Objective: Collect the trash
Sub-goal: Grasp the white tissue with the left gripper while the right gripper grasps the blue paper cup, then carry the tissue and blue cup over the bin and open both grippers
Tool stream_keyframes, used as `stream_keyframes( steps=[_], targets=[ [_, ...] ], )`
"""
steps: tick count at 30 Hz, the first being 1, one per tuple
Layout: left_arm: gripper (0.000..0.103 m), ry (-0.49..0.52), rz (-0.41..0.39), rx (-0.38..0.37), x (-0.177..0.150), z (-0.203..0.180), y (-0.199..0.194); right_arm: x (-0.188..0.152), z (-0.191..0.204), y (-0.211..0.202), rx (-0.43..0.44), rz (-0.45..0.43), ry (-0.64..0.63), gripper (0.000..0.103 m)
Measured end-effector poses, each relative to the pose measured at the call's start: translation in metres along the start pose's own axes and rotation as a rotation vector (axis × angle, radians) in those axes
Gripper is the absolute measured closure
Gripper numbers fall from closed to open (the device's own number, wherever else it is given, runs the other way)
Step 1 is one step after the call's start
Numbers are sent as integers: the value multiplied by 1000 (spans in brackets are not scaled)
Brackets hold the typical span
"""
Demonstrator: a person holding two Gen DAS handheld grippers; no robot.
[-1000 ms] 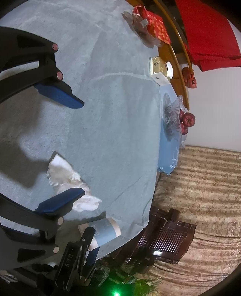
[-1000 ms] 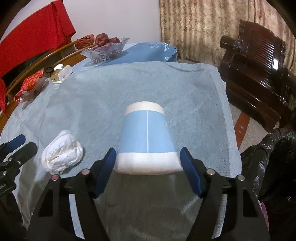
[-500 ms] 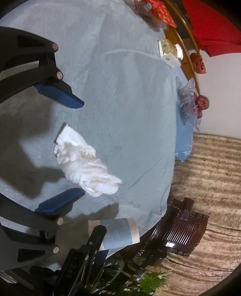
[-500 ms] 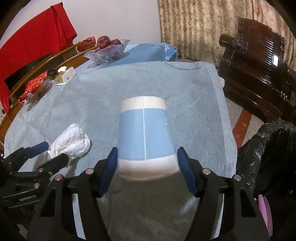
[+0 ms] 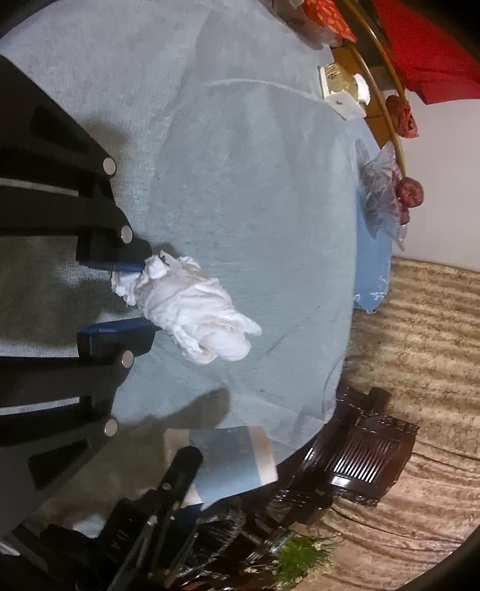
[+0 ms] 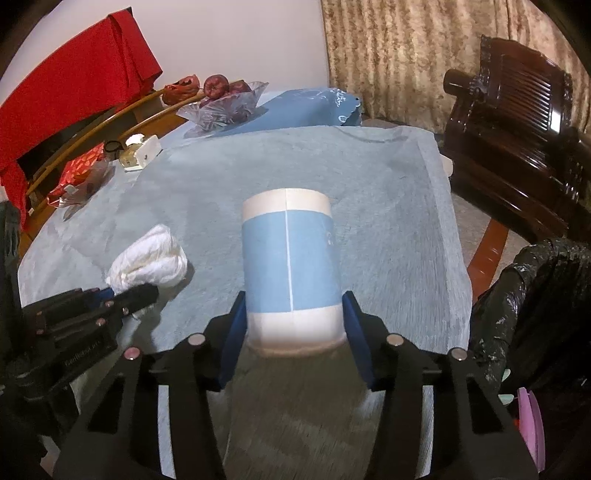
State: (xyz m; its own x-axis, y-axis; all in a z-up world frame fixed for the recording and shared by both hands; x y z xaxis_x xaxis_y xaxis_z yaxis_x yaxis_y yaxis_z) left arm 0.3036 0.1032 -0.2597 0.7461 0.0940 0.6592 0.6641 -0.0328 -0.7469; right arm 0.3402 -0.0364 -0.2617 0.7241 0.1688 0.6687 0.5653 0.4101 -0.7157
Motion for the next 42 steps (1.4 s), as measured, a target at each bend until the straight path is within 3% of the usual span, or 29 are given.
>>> stream_keyframes(
  steps=[23, 32, 42],
  targets=[
    [82, 3, -152, 19, 41, -32, -76, 31, 8, -95, 2, -172, -25, 59],
    [82, 25, -215, -17, 52, -58, -109, 36, -2, -147, -19, -253, -25, 59],
    [82, 68, -242, -84, 53, -108, -130, 24, -41, -197, -81, -310, 19, 59]
  ],
)
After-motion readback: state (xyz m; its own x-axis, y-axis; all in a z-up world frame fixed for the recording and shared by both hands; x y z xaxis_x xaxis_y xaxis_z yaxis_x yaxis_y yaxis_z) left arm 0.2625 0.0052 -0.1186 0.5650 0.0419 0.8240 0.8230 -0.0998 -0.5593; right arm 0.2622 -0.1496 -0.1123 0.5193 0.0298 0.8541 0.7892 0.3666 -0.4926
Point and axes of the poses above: each gripper's, at about its wrist camera, not at the fingertips, and y roughly the way its jaws point, z to its left, x to its top, the point moved 9 cm from there along y, roughly the way its jaws point, and after that the axes turned 5 degrees about x, right-handed, at the moved point
